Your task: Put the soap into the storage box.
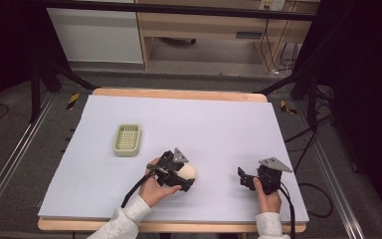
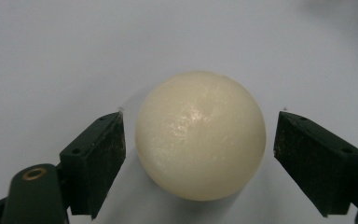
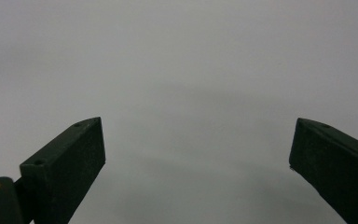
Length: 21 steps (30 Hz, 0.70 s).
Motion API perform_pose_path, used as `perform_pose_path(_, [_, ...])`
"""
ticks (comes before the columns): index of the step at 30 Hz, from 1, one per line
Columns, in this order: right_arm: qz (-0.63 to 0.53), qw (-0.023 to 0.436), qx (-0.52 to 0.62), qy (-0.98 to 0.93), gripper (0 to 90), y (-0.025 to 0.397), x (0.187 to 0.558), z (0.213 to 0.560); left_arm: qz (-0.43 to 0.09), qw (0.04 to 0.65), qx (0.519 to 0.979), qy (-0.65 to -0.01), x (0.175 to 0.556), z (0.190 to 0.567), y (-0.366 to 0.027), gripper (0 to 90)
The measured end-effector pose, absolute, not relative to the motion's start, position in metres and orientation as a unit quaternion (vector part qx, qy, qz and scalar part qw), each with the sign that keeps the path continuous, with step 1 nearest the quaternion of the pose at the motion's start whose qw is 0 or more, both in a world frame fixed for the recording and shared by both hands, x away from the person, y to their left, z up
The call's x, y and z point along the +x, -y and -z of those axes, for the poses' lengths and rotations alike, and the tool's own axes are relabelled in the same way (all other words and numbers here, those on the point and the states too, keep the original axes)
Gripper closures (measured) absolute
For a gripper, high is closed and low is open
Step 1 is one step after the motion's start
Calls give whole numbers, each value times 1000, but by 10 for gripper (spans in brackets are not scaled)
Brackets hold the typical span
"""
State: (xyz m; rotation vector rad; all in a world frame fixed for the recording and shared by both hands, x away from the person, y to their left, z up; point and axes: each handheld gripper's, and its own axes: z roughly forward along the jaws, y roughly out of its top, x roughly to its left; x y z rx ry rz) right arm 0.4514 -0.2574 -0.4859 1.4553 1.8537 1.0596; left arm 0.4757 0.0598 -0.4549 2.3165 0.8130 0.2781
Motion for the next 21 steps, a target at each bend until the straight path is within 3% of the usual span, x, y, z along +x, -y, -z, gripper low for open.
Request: perform_pose_path(21, [-395, 274, 542, -690, 38, 258, 452, 486, -113, 310, 890, -314, 480, 465, -50, 217])
